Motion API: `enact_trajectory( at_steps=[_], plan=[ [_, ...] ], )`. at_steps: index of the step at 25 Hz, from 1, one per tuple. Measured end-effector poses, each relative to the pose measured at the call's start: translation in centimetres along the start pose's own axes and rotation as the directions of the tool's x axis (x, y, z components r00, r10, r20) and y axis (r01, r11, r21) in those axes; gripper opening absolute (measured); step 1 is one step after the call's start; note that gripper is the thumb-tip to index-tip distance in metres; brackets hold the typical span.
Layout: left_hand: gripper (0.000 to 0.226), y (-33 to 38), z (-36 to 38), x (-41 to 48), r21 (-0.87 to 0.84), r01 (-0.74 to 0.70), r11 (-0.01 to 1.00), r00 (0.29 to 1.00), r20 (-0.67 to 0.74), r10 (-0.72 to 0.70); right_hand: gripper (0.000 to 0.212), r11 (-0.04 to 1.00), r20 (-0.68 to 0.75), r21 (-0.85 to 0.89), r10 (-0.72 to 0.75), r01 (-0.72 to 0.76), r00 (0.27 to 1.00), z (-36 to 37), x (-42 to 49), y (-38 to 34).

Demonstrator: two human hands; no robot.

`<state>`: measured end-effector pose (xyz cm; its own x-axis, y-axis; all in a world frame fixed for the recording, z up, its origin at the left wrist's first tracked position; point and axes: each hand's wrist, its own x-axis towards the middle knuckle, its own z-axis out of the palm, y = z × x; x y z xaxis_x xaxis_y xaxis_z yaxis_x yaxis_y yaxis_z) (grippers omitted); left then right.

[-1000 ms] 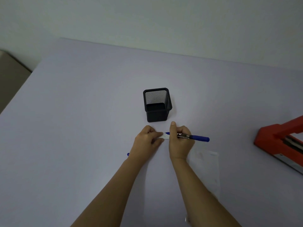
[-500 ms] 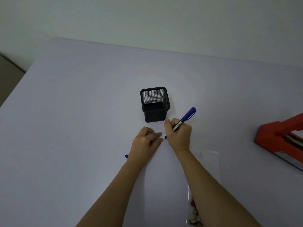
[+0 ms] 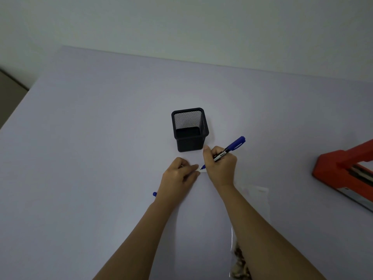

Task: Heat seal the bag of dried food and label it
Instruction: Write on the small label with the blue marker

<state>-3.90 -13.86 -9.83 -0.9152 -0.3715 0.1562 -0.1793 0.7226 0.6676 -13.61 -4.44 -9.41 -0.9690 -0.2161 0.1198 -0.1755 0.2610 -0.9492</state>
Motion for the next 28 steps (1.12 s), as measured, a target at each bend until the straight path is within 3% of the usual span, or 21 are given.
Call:
enact_trajectory(
  at_steps=[9,17,28],
  plan=[
    [0.032,0.4,0.2,0.9,0.105,-0.090,0.990,0.996,-0.014,0.092,0.039,0.991,-0.102,0.000,-0.133,0.134,0.986,0.2,-0.7,0.5],
    [0.034,-0.2,0.8,0.1,0.108,-0.034,0.994,0.994,-0.102,0.046,0.036,0.981,-0.085,-0.002,-0.194,0.194,0.977,0.6,-0.7,0.7],
    [0.034,-0.3,1.2,-2.4,0.229,-0.091,0.969,0.987,-0.110,0.119,0.044,0.968,-0.067,-0.063,-0.246,0.242,0.967,0.7,-0.7,1.0]
  ],
)
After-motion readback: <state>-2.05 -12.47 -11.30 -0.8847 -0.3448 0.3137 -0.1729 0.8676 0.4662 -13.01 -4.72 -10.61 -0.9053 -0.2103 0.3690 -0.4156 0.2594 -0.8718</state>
